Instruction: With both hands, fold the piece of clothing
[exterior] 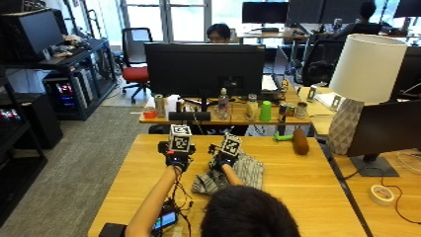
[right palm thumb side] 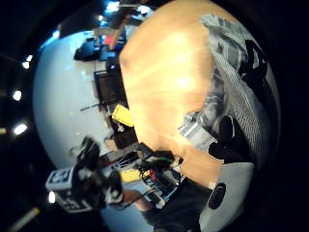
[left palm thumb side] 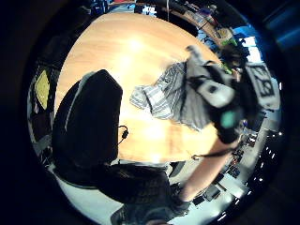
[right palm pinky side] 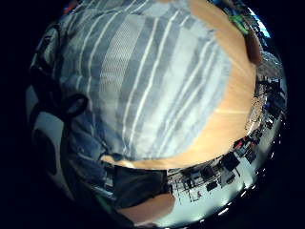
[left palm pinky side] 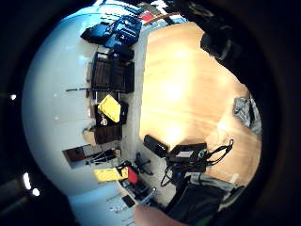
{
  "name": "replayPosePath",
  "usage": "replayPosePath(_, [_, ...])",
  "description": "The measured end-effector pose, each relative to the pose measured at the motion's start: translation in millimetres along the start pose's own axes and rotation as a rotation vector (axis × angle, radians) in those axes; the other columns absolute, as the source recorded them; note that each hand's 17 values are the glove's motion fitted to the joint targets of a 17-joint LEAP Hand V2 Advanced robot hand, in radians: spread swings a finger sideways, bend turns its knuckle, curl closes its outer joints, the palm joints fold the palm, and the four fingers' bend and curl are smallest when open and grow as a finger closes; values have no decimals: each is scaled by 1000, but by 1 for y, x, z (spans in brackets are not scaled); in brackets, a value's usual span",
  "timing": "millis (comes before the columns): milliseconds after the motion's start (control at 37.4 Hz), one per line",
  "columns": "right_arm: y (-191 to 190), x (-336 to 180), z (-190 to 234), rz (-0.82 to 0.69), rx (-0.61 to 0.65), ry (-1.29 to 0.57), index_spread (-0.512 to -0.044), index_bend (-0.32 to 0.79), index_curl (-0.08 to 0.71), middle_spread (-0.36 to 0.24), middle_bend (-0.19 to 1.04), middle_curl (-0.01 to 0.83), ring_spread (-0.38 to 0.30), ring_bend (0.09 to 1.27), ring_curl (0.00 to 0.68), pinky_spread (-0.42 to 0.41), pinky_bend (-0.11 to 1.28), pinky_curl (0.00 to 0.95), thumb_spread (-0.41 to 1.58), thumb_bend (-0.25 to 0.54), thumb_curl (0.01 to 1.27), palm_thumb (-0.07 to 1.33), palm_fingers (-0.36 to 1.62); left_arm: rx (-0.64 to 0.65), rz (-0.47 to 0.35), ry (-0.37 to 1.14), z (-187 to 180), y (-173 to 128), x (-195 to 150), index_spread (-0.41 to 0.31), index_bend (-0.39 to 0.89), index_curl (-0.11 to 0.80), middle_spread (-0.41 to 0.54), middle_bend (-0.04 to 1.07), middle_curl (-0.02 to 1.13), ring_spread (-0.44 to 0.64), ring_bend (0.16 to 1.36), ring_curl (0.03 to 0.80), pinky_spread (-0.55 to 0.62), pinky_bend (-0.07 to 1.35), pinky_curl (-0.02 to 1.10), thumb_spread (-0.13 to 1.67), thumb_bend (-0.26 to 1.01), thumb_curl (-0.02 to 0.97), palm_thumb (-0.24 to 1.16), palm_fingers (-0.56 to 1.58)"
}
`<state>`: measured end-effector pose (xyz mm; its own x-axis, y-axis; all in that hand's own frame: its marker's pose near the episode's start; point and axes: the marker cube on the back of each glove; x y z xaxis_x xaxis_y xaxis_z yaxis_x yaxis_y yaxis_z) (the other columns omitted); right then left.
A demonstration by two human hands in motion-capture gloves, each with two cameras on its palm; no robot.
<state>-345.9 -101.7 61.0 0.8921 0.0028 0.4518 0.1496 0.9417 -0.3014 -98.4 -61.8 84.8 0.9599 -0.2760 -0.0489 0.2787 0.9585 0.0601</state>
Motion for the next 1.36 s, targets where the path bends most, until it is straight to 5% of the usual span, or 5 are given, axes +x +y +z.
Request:
replayPosePath(187, [-20, -10, 40, -37, -77, -20, -205, 83, 307, -143, 458, 535, -258, 780, 472, -355, 692, 428, 607, -27, 528, 1071, 1230, -27, -21, -37, 6, 14, -16, -82, 247, 387, 154, 117, 246, 189, 589, 303, 161, 504, 338, 1326, 26, 223, 180, 320])
replayPosePath(348, [-37, 2, 18, 138, 119, -44, -200, 48, 275, -125, 438, 524, -242, 765, 463, -344, 697, 422, 749, -60, 514, 962, 1176, -6, -11, -29, 5, 11, -14, -86, 223, 394, 165, 117, 229, 195, 587, 303, 162, 507, 344, 1343, 14, 218, 187, 306])
replayPosePath(722, [50, 15, -62, -228, 232, 53, -194, 72, 227, -72, 324, 477, -165, 667, 427, -227, 663, 400, 1158, -12, 414, 825, 1075, -50, 17, 3, 9, 8, 3, -78, 186, 409, 171, 127, 208, 198, 584, 306, 163, 502, 352, 1357, -7, 211, 200, 306])
replayPosePath(1069, [72, 83, -91, -196, 401, 195, -202, 78, 213, -71, 283, 464, -139, 570, 404, -162, 605, 380, 1270, -7, 385, 850, 1061, 2, 69, 17, -4, 1, 14, -71, 180, 408, 173, 130, 200, 199, 584, 310, 163, 506, 358, 1352, -9, 206, 200, 300])
replayPosePath(1363, [80, 108, -100, -24, 326, 225, -202, 78, 205, -70, 268, 461, -133, 540, 404, -139, 571, 369, 1294, -9, 371, 855, 1073, -44, 96, 36, 19, -29, 39, -70, 175, 403, 173, 137, 199, 193, 593, 314, 160, 505, 361, 1350, -9, 203, 201, 300])
